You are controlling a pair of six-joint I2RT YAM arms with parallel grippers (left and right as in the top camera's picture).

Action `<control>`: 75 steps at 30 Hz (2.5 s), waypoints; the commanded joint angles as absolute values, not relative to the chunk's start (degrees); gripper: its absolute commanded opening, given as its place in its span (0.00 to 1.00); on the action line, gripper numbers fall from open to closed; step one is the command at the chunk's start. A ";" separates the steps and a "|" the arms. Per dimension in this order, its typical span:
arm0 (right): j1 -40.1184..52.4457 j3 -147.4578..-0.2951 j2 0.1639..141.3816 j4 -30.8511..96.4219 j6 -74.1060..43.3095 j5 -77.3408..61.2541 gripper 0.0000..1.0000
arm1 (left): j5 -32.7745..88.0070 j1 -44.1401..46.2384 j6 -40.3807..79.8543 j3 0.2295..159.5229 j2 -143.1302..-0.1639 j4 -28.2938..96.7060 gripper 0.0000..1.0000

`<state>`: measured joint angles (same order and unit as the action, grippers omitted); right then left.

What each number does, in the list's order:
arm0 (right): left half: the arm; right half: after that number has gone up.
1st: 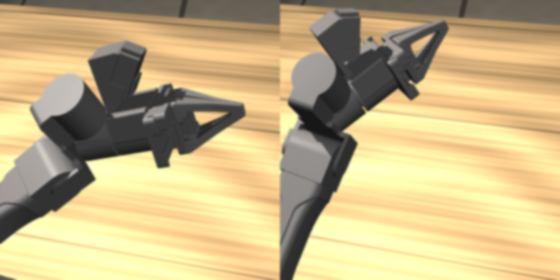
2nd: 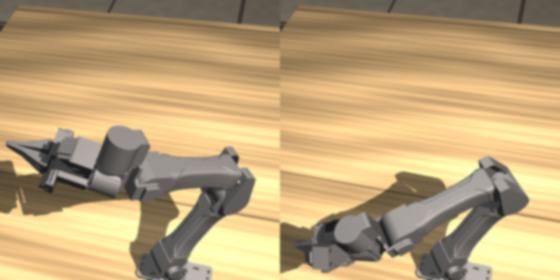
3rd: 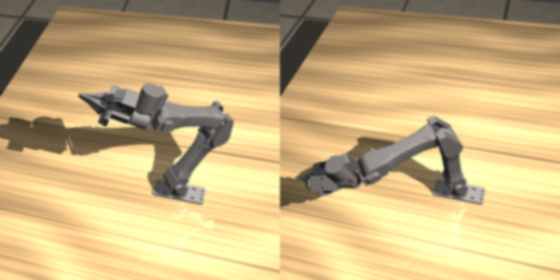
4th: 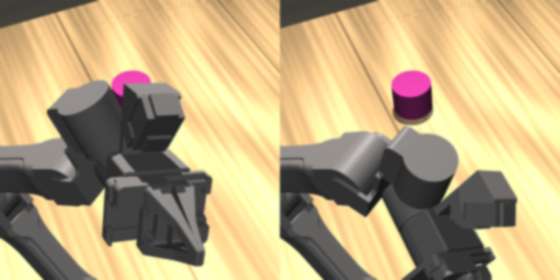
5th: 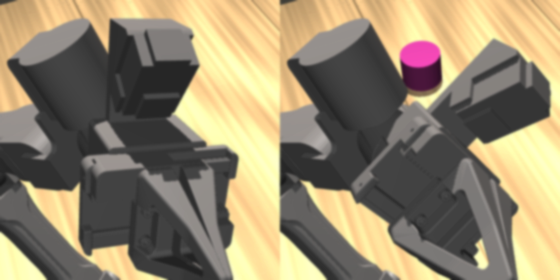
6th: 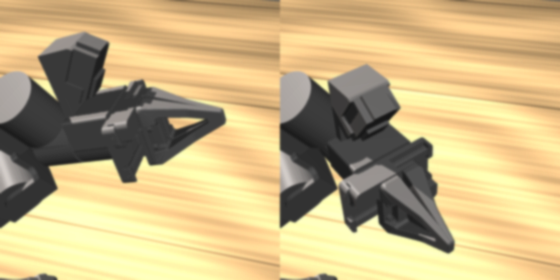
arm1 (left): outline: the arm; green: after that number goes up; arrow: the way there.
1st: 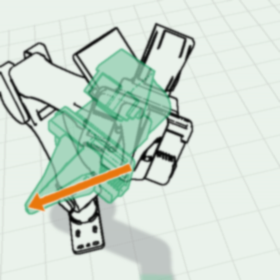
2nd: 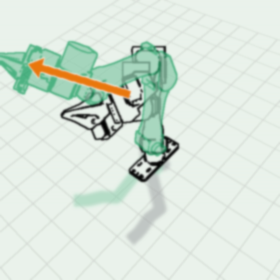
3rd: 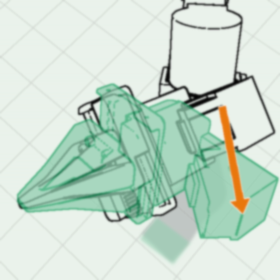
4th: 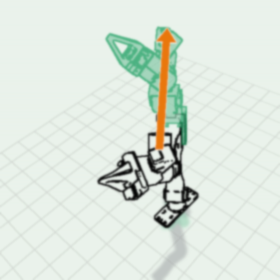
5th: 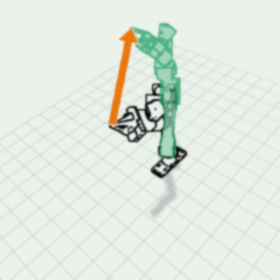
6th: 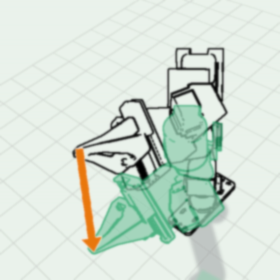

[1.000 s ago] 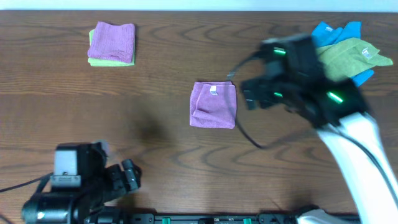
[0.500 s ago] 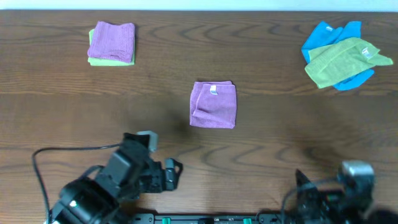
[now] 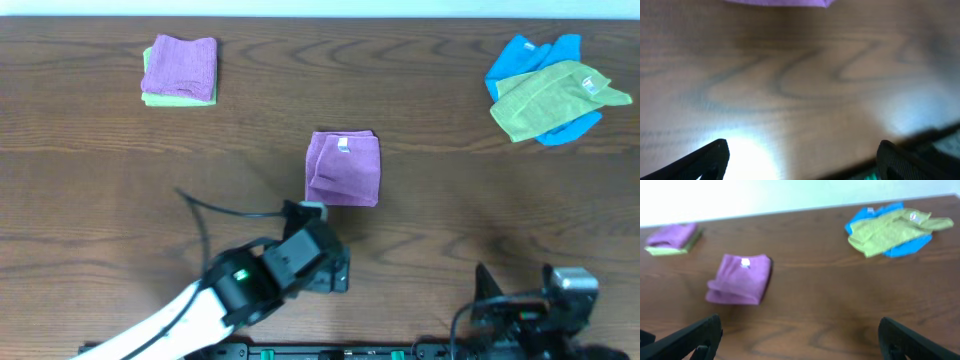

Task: Fold the cloth
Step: 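Reach the left gripper to the folded purple square's near edge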

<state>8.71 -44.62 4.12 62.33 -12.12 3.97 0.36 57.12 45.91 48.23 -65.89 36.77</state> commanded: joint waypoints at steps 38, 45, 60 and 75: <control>8.21 -41.34 4.03 64.95 -10.66 7.11 0.99 | -23.94 57.30 77.21 48.38 -87.46 -0.82 0.95; 8.21 -41.34 4.03 64.95 -10.66 7.11 0.99 | -22.57 56.36 88.53 48.38 -86.91 0.14 0.95; 8.21 -41.34 4.03 64.95 -10.66 7.11 0.99 | -29.19 54.92 119.46 47.81 -100.25 -9.21 0.95; 8.21 -41.34 4.03 64.95 -10.66 7.11 0.99 | -22.61 55.83 119.42 47.75 -104.44 -2.09 0.95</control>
<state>8.71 -41.45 4.21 64.90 -11.29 6.48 -24.21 56.75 115.96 48.18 -101.23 -1.80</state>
